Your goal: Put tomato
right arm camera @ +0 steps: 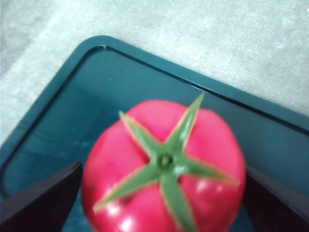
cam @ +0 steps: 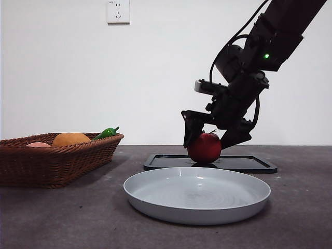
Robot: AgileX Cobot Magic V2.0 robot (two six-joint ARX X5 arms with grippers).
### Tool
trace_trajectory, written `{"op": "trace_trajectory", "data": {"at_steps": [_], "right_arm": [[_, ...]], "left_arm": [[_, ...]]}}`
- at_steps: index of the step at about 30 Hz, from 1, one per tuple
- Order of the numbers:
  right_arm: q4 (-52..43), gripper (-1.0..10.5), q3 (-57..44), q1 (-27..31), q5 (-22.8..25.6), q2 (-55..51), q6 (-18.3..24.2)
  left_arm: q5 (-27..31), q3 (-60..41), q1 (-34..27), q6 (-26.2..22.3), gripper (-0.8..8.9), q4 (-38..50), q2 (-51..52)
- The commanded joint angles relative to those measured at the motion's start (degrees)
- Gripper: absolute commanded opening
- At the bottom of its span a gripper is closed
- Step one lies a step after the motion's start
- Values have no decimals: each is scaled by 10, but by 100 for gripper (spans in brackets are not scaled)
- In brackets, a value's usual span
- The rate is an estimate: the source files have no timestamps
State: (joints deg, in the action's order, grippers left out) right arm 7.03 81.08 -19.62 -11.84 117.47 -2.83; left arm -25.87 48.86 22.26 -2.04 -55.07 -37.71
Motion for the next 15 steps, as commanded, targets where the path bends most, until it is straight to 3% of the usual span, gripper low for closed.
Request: {"op": "trace_trajectory", "data": {"at_steps": [1,15], "right_arm": [[5,499,15,-4,-1,-15,-2],[152,499,15,-1,-2,-174,11]], "left_arm": [[-4,10,2,-5,495,5,-3],[-4,10,2,-5,495,5,-3]]}}
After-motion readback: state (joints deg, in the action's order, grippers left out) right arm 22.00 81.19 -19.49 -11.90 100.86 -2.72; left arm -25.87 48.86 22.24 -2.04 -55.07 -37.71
